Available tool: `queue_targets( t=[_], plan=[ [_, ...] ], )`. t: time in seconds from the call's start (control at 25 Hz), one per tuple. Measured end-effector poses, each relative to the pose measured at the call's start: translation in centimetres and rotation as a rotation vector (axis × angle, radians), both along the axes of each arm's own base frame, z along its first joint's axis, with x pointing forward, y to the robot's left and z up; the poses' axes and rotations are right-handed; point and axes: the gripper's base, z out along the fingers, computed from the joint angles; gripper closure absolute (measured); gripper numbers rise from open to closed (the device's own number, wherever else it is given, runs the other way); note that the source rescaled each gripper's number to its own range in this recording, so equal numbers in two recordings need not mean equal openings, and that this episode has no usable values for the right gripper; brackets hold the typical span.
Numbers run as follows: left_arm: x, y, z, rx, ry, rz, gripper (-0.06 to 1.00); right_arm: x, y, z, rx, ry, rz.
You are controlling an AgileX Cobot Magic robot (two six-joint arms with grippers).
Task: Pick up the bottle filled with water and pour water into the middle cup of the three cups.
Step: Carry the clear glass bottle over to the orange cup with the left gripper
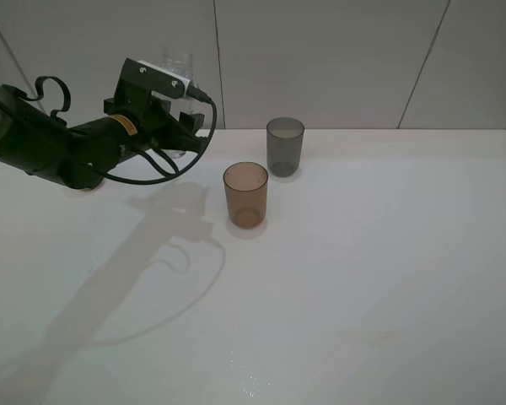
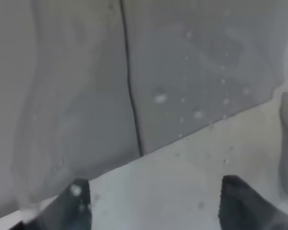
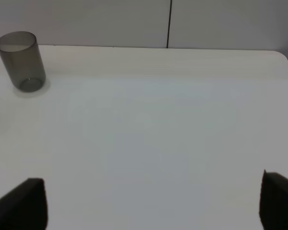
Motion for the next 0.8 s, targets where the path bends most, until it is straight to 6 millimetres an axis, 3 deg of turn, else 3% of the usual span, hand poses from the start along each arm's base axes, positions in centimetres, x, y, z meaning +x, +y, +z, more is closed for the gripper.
queue_targets(
  t=[0.32,0.8],
  plan=[
    [-2.4,-0.7,4.0,0.132,0.131,-0.062,0.93,0.0,0.0,0.0,0.0,0.0,0.0],
    [-5.5,0.5,6.9,0.371,0.273,-0.158,0.93,0.0,0.0,0.0,0.0,0.0,0.0]
  ],
)
